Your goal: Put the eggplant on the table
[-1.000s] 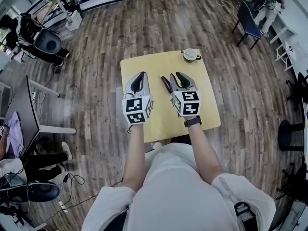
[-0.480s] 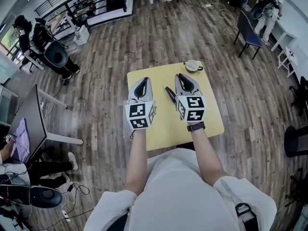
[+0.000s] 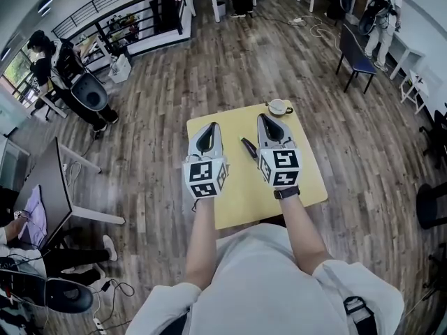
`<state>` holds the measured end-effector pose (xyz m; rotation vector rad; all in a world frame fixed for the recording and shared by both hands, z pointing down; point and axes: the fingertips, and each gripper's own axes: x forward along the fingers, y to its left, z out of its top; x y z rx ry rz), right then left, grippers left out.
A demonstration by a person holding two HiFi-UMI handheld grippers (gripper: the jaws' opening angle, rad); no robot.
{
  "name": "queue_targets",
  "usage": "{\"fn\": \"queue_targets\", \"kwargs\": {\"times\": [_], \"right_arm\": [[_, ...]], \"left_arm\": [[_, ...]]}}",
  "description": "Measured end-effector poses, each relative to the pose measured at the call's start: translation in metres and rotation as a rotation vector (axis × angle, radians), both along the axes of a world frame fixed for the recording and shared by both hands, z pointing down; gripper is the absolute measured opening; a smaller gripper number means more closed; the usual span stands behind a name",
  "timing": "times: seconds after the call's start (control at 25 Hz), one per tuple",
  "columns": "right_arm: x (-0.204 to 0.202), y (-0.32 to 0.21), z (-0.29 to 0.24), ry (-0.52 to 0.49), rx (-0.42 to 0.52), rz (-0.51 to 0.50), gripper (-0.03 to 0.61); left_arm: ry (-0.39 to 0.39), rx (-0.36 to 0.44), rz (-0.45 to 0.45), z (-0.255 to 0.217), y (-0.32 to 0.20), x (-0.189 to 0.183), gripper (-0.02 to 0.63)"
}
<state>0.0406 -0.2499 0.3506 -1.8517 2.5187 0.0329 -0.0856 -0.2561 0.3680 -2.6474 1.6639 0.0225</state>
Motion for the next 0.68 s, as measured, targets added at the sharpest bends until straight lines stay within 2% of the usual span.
{"fn": "queue_targets", "kwargs": {"times": [0.28, 0.68], "right_arm": [[-0.005, -0.001, -0.006, 0.012, 0.016, -0.002, 0.012], [-0.007, -0.018, 0.011, 0.024, -0.031, -0.003, 0.012]], "left_arm": [[0.000, 0.012, 0.014, -0.006, -0.001, 0.001, 0.009], [0.006, -0.031, 0.004, 0.008, -0.019, -0.003, 0.009]]}}
